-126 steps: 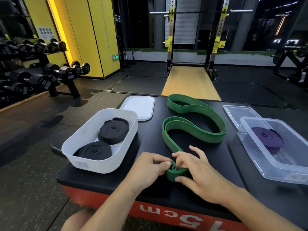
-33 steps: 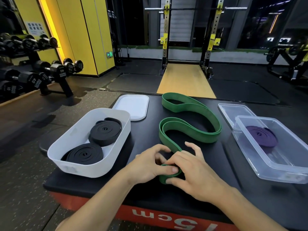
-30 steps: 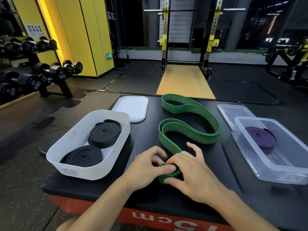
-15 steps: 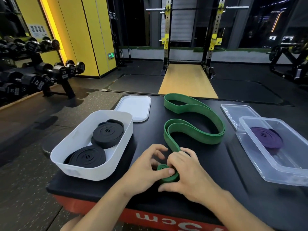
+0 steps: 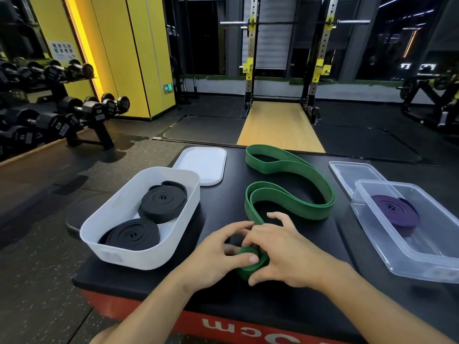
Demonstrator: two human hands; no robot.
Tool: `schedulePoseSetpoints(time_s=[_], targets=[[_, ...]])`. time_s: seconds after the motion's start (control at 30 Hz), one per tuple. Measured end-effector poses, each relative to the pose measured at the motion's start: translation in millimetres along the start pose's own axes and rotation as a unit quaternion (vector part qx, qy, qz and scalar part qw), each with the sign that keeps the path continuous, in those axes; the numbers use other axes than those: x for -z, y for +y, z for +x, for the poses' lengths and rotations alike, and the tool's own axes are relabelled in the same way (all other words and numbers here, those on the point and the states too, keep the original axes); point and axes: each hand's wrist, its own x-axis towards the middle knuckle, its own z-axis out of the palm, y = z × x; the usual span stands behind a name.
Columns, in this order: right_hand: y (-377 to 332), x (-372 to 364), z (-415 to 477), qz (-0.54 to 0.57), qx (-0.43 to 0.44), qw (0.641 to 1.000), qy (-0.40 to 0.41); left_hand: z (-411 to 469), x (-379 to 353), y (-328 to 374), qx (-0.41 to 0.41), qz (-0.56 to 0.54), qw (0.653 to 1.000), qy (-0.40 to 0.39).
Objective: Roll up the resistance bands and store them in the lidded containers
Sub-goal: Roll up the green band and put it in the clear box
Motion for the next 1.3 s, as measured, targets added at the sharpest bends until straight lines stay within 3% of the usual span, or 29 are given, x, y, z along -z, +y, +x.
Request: schedulePoseSetpoints(time_s=[0.07,0.23,0.4,0.63,0.73,0.93,1.17,1.3], targets=[[2,-4,-2,-0.004,-0.011,1.0,0.019,-2,-1,0,-0.007,-0.004,1.0,0.008],[3,-11,-3,-0.042,-0.013,0.997,0.057,-5,-4,-6,-0.046,0.142,0.986,0.067],[-1,-19,3,-0.054,-0.018,0.994,0.097,-4,-2,-10,-0.055,0.101,0.991,0.075],[-7,-44,9,-0.082,-0.03,0.966,0.244,-1,2,-9,-0.037,0.051,0.997,0.04],[-1,-42,9,-0.07,-0.021,0.978,0.196,-1,6,-4,-0.034,0.046,0.998,0.028],[26,-14,2,0.045,0.012,0.999,-0.002,0,15,0,0.003,0.06,0.998,0.017],[25,-22,0,0.069,0.02,0.997,0.018,2,17,-2,0.036,0.114,0.993,-0.008],[18,-14,3,0.057,0.007,0.998,0.019,-1,9,-5,0.01,0.101,0.995,0.014]])
